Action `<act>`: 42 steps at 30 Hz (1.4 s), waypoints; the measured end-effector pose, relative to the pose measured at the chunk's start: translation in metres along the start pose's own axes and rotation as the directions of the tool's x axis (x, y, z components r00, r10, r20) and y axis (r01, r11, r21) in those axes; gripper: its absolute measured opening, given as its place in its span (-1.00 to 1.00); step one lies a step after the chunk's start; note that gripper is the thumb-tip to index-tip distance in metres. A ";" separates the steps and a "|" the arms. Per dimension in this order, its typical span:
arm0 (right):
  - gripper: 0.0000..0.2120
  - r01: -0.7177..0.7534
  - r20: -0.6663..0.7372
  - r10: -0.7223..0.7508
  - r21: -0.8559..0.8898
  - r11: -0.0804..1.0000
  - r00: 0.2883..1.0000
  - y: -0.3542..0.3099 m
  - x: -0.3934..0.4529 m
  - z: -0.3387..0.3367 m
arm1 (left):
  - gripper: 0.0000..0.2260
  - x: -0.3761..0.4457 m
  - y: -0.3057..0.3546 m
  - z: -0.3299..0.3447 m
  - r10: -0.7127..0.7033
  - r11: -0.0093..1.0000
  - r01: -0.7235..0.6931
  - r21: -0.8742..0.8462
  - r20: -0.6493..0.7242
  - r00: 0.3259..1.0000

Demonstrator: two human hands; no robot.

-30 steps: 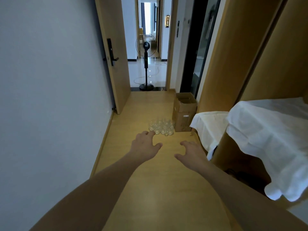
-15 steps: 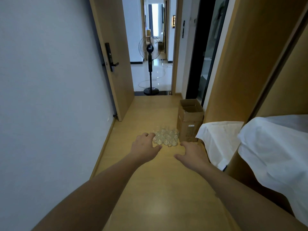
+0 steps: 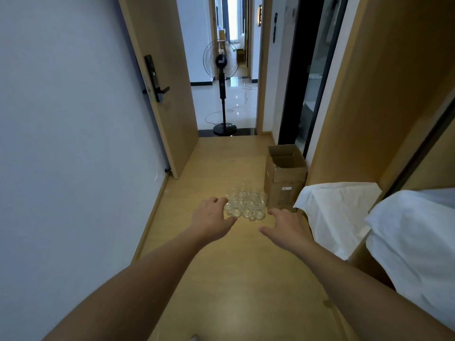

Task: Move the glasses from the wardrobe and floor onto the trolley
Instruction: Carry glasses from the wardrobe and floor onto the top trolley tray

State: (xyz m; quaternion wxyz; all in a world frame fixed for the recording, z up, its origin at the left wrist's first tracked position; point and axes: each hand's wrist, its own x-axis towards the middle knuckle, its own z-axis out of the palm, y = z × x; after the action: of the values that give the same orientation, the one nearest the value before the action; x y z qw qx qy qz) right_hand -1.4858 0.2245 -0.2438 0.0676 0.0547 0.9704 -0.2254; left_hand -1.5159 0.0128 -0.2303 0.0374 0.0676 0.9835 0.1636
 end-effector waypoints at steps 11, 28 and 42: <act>-0.44 -0.038 -0.007 0.039 0.054 0.998 0.999 -0.045 0.132 0.005 | -0.40 0.158 -0.051 -0.006 0.067 0.997 -0.067 -0.039 0.012 0.998; -0.34 -0.269 0.106 0.264 0.043 0.962 0.959 -0.078 0.284 0.047 | -0.39 0.342 -0.115 0.020 0.073 0.984 -0.041 -0.174 0.185 0.980; -0.38 -0.308 0.196 0.281 0.124 0.943 0.939 0.003 0.457 0.051 | -0.39 0.492 -0.081 0.084 -0.039 0.984 0.091 -0.155 0.308 0.951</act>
State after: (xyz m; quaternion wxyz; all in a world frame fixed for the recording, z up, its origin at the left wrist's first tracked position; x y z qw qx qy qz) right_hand -1.9299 0.2387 -0.3620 0.1815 0.1845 0.9213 -0.2901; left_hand -2.0040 0.0348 -0.3614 0.1992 0.0560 0.9504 0.2321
